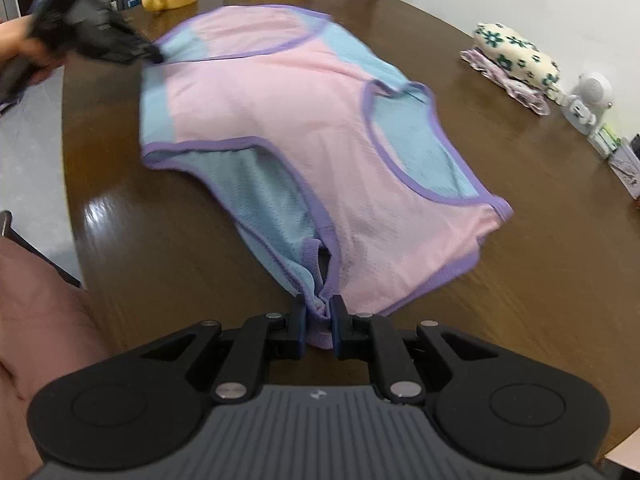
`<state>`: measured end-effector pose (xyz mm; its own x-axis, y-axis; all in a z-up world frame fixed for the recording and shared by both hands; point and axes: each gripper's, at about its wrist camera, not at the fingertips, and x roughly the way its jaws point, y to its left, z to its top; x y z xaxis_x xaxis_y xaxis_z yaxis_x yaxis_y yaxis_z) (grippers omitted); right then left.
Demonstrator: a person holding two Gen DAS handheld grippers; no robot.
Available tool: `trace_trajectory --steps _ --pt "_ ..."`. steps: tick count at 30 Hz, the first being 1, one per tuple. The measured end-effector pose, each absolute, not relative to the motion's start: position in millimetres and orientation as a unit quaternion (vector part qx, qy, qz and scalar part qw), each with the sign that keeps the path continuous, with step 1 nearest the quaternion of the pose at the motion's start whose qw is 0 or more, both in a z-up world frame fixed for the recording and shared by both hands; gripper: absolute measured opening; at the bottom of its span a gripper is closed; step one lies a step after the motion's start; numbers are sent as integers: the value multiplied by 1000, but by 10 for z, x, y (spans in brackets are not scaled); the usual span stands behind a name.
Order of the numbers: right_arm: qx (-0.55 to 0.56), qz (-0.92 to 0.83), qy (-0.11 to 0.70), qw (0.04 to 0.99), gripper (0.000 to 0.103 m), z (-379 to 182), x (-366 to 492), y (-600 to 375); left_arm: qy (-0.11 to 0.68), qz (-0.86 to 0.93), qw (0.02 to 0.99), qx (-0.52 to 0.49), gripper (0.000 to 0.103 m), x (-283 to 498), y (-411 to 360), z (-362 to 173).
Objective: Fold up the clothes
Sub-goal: 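Lift the hem with both tools and fold it over toward the collar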
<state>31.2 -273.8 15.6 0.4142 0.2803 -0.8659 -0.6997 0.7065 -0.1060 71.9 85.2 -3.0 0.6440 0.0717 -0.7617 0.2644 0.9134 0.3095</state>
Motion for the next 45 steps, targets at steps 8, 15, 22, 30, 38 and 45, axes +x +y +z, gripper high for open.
trace_trajectory --steps 8,15,22,30,38,45 --pt "-263 286 447 806 11 127 601 -3159 437 -62 886 143 3 201 524 22" --pt "-198 309 450 814 40 273 749 -3444 423 -82 900 64 48 337 758 394" --pt "-91 281 422 857 66 681 1165 -3635 386 -101 913 80 85 1153 965 901" --pt "-71 211 461 859 55 437 2001 -3452 415 -149 883 160 78 2384 802 585" --pt "-37 213 513 830 42 190 2438 -3426 477 -219 839 142 53 3017 911 248" --pt "-43 225 530 816 40 106 2581 -3367 504 -247 812 164 52 3125 938 136"
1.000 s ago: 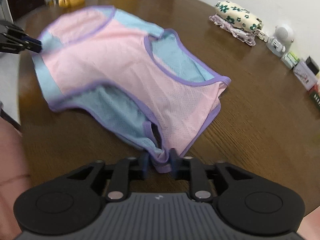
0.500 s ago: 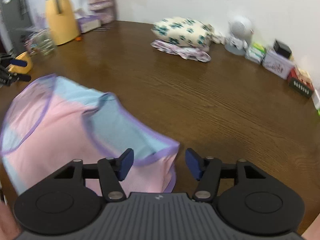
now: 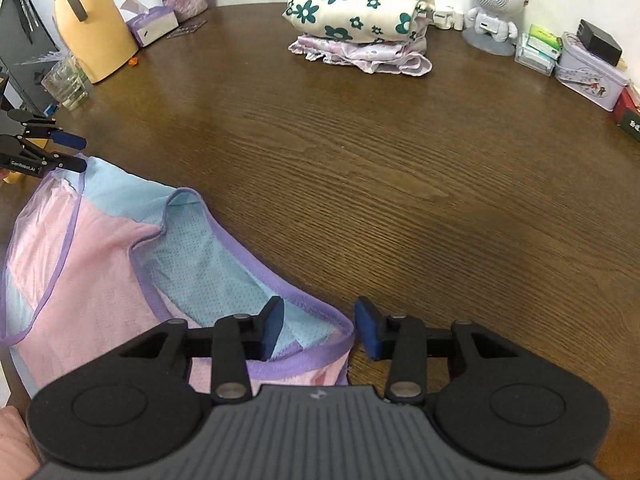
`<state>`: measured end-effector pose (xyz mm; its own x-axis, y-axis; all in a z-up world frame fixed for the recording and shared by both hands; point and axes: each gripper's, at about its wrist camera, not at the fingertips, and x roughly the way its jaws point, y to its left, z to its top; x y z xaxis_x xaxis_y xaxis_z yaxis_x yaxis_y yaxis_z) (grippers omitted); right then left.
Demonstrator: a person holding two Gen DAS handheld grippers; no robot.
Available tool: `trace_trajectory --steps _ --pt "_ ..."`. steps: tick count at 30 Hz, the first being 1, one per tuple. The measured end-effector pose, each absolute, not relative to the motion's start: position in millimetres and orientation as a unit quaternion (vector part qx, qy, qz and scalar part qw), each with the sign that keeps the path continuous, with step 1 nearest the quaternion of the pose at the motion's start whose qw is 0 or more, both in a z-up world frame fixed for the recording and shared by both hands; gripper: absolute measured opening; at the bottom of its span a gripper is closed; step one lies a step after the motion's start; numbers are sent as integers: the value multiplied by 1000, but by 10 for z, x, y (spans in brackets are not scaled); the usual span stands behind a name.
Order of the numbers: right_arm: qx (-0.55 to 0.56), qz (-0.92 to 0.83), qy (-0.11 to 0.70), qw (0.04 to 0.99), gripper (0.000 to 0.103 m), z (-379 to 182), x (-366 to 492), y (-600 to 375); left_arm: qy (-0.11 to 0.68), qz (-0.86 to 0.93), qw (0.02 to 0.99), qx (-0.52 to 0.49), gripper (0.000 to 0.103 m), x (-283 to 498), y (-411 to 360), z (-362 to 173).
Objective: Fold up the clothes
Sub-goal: 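Lift the hem with both tools and fold it over toward the collar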
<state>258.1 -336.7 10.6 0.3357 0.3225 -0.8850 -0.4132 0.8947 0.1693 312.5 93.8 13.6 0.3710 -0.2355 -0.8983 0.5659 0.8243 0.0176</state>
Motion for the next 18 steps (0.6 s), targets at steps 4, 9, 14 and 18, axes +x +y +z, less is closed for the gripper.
trace_trajectory --steps 4,9,14,18 --pt "-45 228 537 811 31 61 2614 -3328 513 -247 806 160 54 3192 973 58" --pt "-47 230 541 808 26 26 2634 -3296 510 -257 805 162 53 3209 993 54" --pt "-57 236 544 803 18 -17 2639 -3247 506 -269 802 169 38 3154 967 69" --pt "-76 242 544 800 10 -23 2619 -3188 501 -270 801 184 4 3055 854 88"
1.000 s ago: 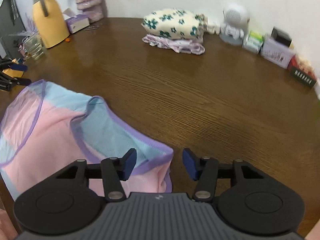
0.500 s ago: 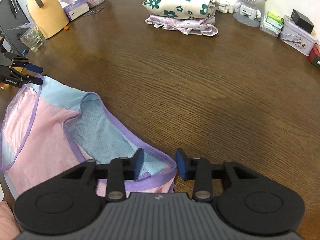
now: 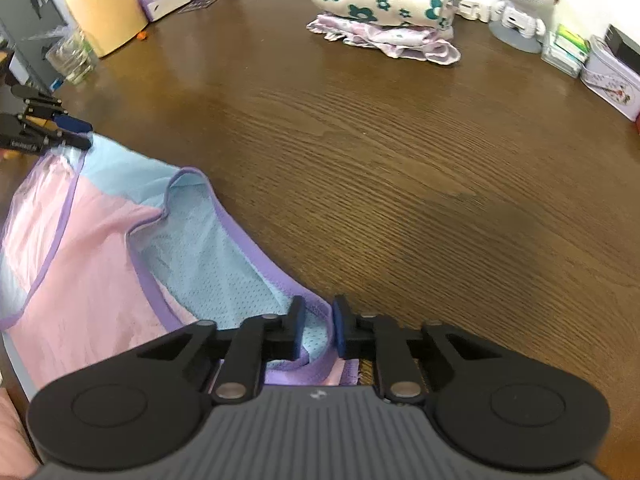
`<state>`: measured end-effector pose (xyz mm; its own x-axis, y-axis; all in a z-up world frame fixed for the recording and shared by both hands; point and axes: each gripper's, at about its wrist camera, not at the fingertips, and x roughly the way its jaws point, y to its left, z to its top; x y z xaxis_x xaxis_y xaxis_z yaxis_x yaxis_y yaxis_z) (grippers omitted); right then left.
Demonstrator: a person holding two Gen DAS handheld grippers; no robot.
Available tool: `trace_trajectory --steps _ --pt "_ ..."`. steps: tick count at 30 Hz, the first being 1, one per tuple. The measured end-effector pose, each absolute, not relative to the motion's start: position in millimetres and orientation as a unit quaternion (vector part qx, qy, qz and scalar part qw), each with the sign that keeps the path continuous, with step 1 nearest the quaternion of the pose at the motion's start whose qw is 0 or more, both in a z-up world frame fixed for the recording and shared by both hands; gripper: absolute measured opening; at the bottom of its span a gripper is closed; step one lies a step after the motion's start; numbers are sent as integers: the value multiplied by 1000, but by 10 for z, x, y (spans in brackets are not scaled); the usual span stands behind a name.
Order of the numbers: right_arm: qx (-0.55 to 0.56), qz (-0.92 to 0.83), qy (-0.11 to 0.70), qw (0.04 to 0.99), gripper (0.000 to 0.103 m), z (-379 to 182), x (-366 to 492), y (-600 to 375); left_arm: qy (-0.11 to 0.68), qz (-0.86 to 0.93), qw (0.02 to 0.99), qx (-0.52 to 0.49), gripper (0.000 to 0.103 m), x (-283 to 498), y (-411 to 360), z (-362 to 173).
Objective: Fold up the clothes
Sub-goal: 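Lift the hem with both tools and fold it over toward the collar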
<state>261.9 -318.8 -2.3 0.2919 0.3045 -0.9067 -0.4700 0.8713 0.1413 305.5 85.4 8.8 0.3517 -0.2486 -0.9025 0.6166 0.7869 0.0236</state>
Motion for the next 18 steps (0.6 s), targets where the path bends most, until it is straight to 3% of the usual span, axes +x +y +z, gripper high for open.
trace_trajectory --steps 2,7,14,18 --pt "-93 244 541 799 3 -19 2586 -3146 492 -261 806 201 3 2976 775 100" --pt "-125 240 515 813 2 94 2473 -3067 433 -227 835 251 2 2727 617 213" --pt "-195 267 405 852 2 584 1754 -3046 263 -209 894 296 2 1674 688 695" --pt "-250 278 365 853 2 581 1249 -3066 243 -190 894 325 2 1064 729 438"
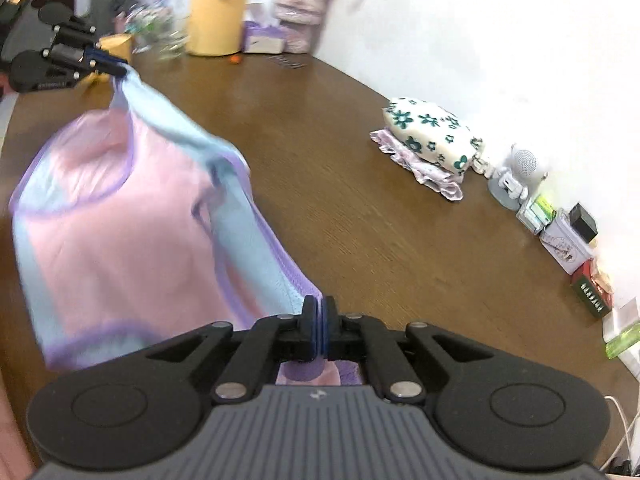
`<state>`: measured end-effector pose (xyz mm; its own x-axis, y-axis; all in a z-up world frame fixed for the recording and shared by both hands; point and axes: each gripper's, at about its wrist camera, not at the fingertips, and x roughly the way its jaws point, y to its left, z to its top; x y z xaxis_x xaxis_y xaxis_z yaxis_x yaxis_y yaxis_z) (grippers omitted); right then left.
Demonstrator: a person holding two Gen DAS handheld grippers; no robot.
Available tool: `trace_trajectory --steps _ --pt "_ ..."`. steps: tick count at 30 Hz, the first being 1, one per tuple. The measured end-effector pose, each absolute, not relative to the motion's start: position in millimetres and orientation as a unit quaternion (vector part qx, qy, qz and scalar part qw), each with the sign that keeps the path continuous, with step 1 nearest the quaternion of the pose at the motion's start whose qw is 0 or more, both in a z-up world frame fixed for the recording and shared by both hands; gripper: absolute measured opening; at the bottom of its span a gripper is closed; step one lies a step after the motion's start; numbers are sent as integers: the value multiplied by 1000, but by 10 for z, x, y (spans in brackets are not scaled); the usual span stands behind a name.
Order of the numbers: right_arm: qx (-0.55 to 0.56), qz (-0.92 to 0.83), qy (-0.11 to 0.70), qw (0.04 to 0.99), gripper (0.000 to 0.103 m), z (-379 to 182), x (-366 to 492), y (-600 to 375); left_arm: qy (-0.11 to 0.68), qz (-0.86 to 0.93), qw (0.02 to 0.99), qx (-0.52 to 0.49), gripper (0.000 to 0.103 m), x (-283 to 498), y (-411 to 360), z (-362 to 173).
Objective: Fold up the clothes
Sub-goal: 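Lift the hem with both tools and fold it over toward the collar, then lower the folded hem onto the garment and open both tools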
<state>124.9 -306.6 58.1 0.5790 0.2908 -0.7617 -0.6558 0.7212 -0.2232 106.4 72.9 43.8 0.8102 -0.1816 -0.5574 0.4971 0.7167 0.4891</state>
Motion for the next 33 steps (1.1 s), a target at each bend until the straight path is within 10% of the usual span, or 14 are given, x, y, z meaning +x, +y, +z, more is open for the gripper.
trace_trajectory --steps 14,17,21,33 --pt "-257 263 385 847 2 135 914 -3000 294 -160 898 286 3 875 763 -136" --pt "-242 267 396 845 6 107 901 -3011 316 -161 897 265 14 883 813 -128" --pt "-165 275 408 855 33 267 927 -3172 330 -165 914 171 58 881 1083 76" --pt "36 222 480 848 39 205 1647 -3508 426 -68 902 -6 59 1771 1611 148"
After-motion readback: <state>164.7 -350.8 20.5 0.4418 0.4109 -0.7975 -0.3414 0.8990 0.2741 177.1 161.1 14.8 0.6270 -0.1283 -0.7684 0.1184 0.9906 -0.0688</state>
